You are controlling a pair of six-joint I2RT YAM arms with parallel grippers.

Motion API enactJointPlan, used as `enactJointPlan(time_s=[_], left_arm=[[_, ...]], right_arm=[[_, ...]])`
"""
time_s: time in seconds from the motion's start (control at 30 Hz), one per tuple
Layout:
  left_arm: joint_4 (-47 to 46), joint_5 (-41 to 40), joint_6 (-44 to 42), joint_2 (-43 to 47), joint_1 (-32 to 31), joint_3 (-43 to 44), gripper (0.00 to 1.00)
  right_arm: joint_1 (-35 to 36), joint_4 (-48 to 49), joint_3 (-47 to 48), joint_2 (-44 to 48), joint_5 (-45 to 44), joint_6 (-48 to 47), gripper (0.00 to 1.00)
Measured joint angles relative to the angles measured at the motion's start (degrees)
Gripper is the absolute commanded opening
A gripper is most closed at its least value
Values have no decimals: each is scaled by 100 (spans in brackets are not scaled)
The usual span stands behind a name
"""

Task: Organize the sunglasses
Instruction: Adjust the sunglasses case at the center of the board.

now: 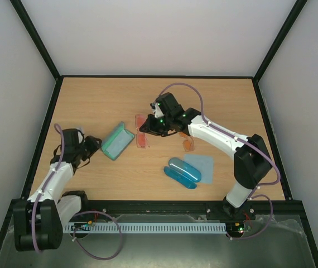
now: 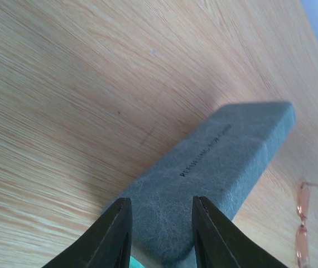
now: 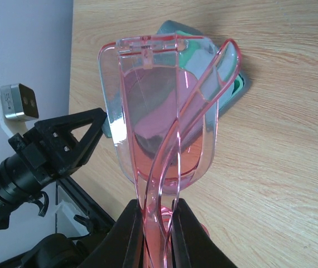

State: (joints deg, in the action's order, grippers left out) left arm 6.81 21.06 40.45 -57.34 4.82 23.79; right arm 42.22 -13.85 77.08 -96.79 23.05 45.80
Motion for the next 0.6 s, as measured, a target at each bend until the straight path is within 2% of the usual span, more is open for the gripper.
enactJointPlan(time_s=[0.27, 0.43, 0.6], left_arm=[[63, 15, 317, 319, -634, -393, 33], [173, 4, 481, 553, -782, -664, 33], [227, -7, 522, 662, -804, -697, 33]], right_arm=[[0, 0, 0, -55, 13, 0, 1], [2, 7, 4, -164, 39, 2, 1], [142, -66, 459, -791, 37, -59, 1]])
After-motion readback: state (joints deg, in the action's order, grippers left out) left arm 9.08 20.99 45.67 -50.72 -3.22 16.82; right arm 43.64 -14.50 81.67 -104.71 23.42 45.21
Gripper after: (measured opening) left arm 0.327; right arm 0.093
